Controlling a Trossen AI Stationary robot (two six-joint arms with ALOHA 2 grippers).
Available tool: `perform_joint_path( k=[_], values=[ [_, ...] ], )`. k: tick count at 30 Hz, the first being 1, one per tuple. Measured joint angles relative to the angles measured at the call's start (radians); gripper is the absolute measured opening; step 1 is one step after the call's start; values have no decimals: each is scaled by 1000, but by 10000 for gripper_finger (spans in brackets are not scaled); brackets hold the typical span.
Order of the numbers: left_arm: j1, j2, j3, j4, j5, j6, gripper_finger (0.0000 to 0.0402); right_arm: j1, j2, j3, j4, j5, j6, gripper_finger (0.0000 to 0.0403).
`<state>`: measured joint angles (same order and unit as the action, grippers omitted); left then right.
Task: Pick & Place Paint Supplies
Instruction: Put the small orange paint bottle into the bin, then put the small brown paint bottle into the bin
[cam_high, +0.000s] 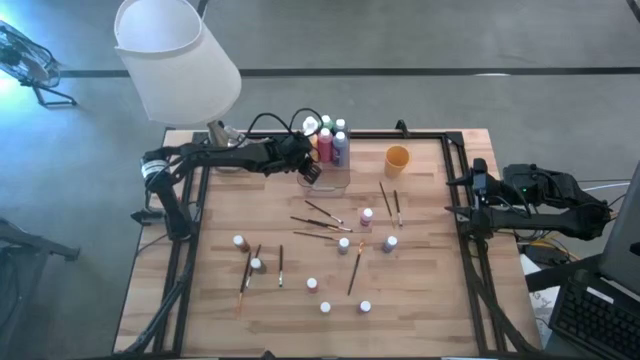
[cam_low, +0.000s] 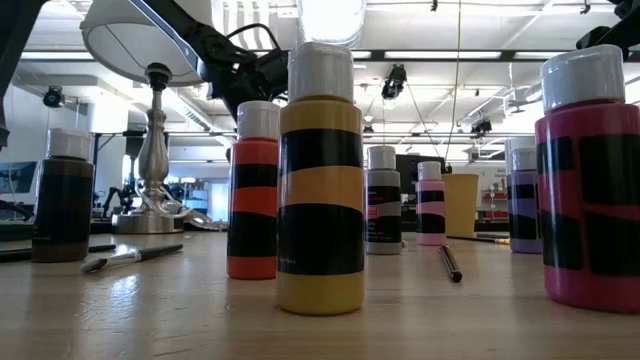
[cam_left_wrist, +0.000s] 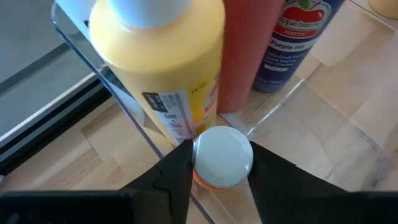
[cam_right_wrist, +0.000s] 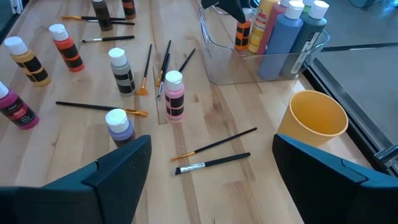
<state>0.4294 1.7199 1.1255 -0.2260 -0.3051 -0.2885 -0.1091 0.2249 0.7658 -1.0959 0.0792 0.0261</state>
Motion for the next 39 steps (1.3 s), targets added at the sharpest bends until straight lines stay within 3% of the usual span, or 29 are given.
perform_joint_path(
  k=[8,18,27,33,39],
  values=[
    [3,0,7,-3,-1,12,196,0,0,0,0,0,0,303],
    [3,-25,87,-120,5,32,200,0,0,0,0,0,0,275],
    [-8,-127,184,-298,16,28,200,0,0,0,0,0,0,250],
    [-41,-231,180,-325,139,26,200,0,0,0,0,0,0,234],
    [-123,-323,179,-408,153,25,199,0,0,0,0,0,0,223]
  ],
)
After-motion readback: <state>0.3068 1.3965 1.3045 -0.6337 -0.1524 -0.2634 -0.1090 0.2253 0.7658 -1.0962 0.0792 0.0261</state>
